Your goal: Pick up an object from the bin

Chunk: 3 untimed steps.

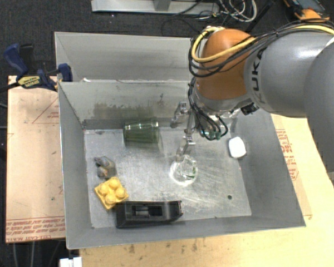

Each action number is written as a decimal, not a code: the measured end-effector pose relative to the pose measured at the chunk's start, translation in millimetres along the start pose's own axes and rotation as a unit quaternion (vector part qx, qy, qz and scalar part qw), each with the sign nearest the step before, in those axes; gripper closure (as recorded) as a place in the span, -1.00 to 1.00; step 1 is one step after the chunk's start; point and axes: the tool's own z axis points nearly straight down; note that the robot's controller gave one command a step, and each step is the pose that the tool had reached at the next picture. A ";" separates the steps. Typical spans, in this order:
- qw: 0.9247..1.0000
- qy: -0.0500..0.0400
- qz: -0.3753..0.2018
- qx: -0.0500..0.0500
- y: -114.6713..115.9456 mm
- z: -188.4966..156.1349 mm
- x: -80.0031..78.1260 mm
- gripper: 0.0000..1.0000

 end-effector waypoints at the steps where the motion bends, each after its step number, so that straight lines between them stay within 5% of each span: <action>1: 1.000 -0.001 0.000 0.000 -0.1 -0.8 -0.6 -1.00; 2: 0.998 -0.005 -0.066 0.000 -7.1 16.6 16.8 -1.00; 3: 0.998 -0.004 -0.055 -0.001 -54.8 40.5 63.5 1.00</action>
Offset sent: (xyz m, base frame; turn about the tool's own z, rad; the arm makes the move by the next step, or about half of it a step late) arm -0.0554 -0.0279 -0.0574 -0.3638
